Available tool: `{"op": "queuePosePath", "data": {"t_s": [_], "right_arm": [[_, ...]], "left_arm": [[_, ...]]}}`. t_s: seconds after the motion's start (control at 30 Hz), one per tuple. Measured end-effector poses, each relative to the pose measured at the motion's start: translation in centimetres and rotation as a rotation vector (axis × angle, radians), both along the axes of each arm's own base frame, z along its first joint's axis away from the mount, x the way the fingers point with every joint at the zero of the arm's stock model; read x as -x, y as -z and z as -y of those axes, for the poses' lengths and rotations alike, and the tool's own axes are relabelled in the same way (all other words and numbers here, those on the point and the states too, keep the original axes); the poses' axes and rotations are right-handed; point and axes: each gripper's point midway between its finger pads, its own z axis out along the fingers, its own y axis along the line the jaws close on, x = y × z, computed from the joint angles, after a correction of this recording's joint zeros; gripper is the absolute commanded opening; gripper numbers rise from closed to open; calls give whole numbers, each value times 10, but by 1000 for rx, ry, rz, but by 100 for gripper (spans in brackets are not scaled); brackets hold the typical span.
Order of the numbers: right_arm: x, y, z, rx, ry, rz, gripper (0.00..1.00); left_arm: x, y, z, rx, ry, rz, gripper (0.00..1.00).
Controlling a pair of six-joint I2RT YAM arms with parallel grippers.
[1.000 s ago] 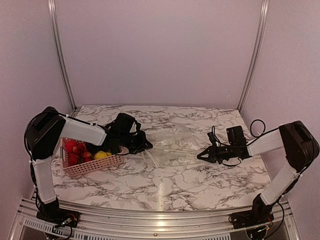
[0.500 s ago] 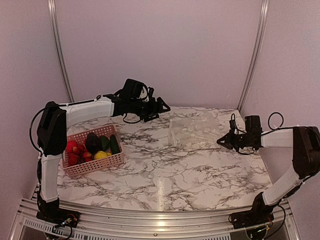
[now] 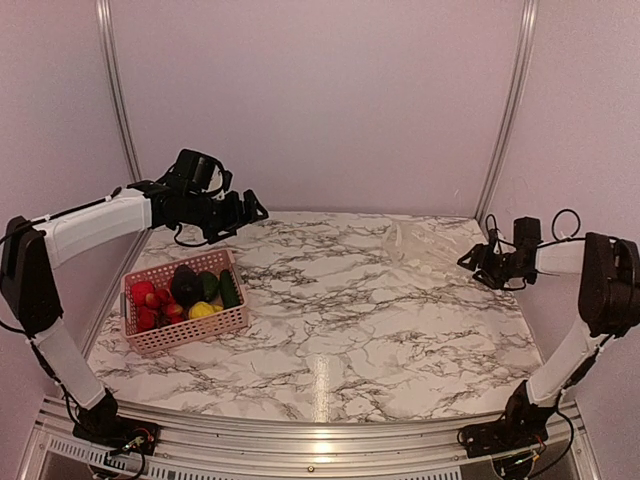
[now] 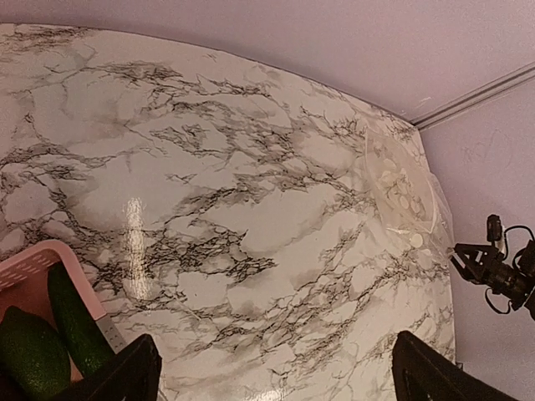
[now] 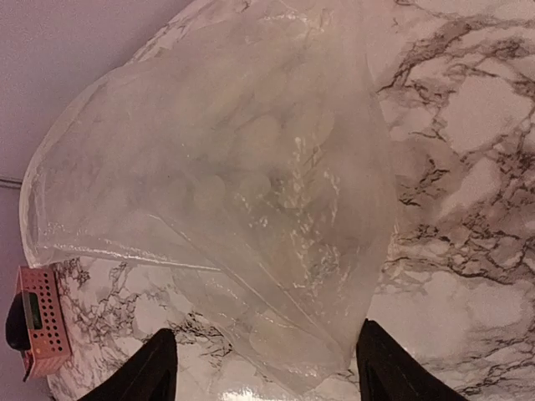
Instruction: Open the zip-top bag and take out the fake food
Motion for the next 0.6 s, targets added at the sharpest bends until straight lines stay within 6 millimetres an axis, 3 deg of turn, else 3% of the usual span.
{"op": "queuePosePath", "data": {"t_s": [0.1,0.33,0.47,0.6], "right_arm": [[-5,-10,1,13,-13,14,97],[-11,-53,-9,16,-60,108,99],[-11,-88,-34,22,-130,186,99],[-4,-119,-70,20,-226,262,99]], "left_arm": [[8,-9,-22,-21,-32,16,99],[18,-31,-76,-3,-126,54,99],[18,-55,-101,35,-161,102,99],[25,-69,-104,15,-149,149,99]]}}
